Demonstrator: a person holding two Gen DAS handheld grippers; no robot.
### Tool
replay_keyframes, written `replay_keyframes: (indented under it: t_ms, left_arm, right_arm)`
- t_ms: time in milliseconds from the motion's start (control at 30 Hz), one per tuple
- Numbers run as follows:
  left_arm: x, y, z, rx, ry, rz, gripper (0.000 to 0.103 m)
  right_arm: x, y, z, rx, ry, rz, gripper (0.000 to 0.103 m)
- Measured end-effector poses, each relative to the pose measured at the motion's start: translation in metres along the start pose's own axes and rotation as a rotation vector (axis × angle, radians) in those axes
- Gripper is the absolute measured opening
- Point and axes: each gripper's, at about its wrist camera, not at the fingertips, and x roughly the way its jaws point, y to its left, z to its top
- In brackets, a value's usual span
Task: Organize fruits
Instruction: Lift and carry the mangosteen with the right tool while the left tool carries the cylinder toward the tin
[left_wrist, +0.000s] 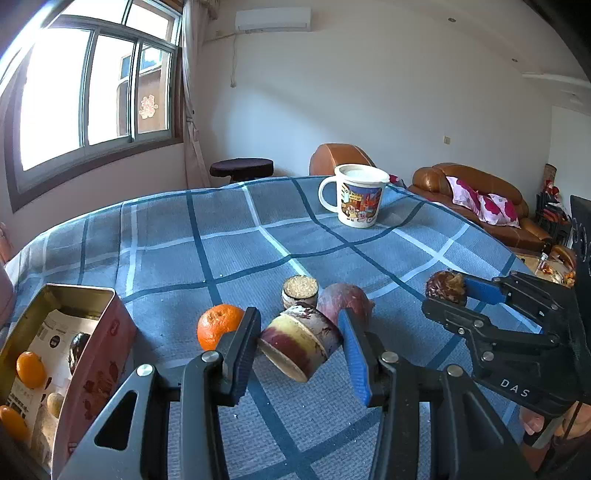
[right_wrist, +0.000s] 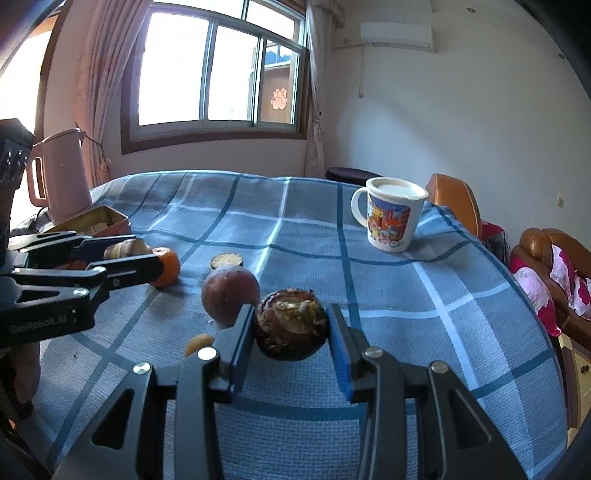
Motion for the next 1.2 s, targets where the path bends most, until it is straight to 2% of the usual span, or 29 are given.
replay_keyframes:
  t_ms: [1200]
  left_arm:
    - [-0.018, 0.0, -0.001, 0.0, -0.091, 0.035, 0.046]
  right_arm:
    - [-0.021, 0.003, -0.003, -0.024, -0.114, -0.007, 0.042]
